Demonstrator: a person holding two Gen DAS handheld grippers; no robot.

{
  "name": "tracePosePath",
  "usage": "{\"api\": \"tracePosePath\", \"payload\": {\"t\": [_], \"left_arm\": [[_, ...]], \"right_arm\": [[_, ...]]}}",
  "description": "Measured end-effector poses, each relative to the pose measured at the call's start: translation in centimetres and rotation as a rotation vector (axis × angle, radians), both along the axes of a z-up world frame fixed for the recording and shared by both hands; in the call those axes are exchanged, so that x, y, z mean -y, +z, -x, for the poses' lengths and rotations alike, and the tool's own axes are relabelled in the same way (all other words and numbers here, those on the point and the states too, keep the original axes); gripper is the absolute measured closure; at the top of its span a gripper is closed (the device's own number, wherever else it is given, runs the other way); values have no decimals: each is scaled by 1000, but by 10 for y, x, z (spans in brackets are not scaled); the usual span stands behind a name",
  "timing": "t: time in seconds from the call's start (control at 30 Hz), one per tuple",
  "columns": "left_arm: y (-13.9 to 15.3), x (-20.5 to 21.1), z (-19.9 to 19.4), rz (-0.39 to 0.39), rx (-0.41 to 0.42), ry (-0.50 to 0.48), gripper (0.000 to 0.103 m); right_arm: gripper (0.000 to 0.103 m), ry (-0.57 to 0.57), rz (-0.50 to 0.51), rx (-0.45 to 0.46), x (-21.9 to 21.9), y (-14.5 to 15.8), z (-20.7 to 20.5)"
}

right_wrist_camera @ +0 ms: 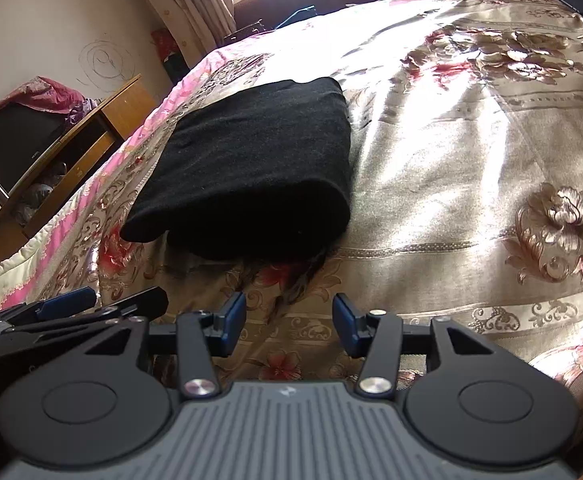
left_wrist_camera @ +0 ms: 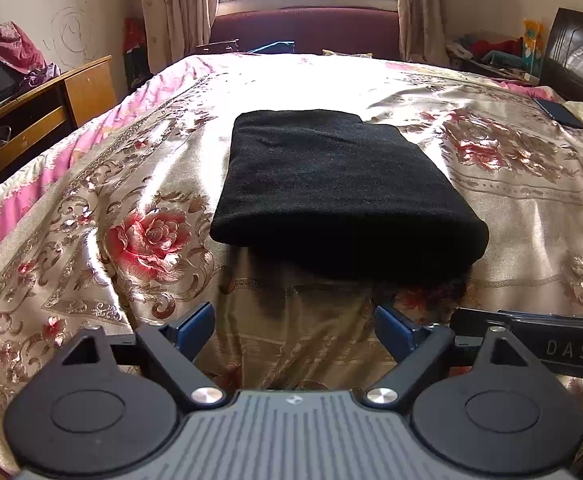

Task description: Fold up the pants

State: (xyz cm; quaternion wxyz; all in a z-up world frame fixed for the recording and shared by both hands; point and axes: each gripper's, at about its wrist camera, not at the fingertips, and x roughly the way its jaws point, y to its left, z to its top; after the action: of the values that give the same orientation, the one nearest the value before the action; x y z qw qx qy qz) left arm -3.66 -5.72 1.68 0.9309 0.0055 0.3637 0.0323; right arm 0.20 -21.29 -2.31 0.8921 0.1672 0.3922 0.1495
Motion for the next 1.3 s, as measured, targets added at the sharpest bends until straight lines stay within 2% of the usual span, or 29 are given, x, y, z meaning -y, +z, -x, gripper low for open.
{"api": "tracePosePath", "payload": {"t": [0.7,0.83,0.9,1.0,1.1,1.2,1.27,1.3], "left_arm": [[-2,-3,-3,24,-16,8,4],[10,-15,-2,67,41,1,4],[12,-22,-12,53,50,-8,4],[9,-37,-28,21,38,20,4],[9,-58,-31,23,45,41,4],[4,-75,-36,24,33,6,4],[2,-80,-40,11,39,-36,4],[1,-82,-44,34,42,-51,4]], "right_arm": [[52,-1,-1,-20,0,-6,-3],[51,-14,-18,-11,4,-1,-5],[51,-12,-11,34,4,11,-11],[45,58,47,119,-9,34,-24],[43,201,165,182,-38,51,-44],[42,339,267,230,-79,58,-69],[42,356,255,218,-94,63,-96],[42,359,222,199,-100,66,-116]]}}
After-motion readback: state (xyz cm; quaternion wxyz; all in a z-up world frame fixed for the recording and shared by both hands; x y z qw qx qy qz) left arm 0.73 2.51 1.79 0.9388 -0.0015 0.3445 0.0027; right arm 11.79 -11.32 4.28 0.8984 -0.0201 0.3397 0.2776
